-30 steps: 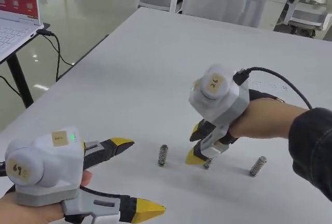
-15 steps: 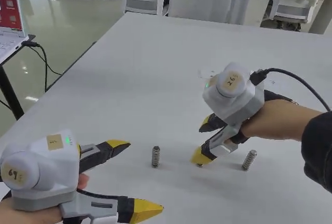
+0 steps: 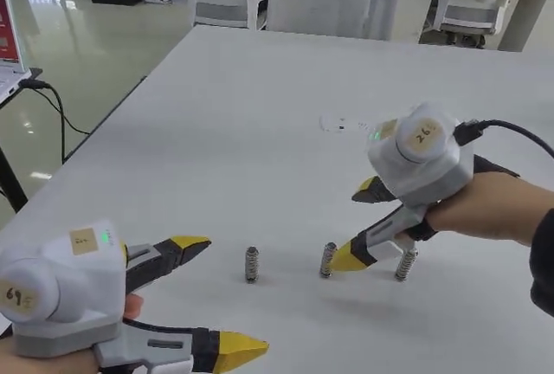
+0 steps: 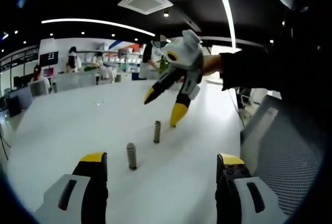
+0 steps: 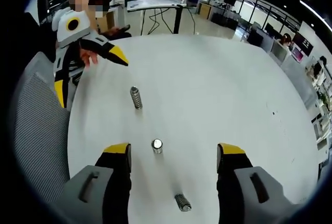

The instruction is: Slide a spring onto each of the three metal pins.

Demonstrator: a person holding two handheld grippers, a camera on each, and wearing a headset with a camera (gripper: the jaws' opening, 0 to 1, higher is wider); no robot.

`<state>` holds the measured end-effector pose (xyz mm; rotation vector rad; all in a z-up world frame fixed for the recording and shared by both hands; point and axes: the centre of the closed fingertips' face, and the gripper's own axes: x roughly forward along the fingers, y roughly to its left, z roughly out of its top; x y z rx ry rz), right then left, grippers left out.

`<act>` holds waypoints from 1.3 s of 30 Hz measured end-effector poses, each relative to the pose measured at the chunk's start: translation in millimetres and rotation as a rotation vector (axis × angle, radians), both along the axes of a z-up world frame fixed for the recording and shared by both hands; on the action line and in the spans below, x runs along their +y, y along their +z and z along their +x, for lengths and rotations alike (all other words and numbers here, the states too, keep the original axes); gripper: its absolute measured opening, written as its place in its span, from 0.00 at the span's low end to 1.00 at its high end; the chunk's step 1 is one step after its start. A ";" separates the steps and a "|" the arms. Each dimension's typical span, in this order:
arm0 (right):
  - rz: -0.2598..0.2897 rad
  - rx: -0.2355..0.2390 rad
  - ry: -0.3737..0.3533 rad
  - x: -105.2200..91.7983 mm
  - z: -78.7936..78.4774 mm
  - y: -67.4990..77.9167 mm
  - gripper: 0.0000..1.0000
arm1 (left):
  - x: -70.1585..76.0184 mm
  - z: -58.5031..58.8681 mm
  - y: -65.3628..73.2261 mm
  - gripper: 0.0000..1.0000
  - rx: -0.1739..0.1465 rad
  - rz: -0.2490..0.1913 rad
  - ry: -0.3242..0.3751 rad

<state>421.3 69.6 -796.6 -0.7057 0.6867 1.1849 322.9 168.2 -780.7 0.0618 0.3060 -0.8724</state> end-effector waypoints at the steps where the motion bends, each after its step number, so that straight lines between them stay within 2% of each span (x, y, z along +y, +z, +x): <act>1: 0.006 -0.005 -0.007 -1.6 0.7 1.0 0.69 | 0.4 0.4 0.3 0.83 0.000 0.000 0.001; 14: 0.086 -0.033 -0.118 -33.7 6.7 7.9 0.80 | 0.5 4.1 2.5 0.83 -0.004 0.002 -0.001; 21: 0.126 -0.048 -0.166 -53.9 7.6 13.3 0.82 | 2.0 6.7 4.8 0.83 -0.005 0.004 0.002; 33: 0.138 -0.051 -0.226 -82.7 -9.1 7.8 0.84 | -1.7 7.2 4.2 0.84 0.003 0.010 -0.007; 39: 0.169 -0.042 -0.245 -89.8 -19.4 4.1 0.85 | 0.3 6.9 5.5 0.84 0.000 0.005 0.003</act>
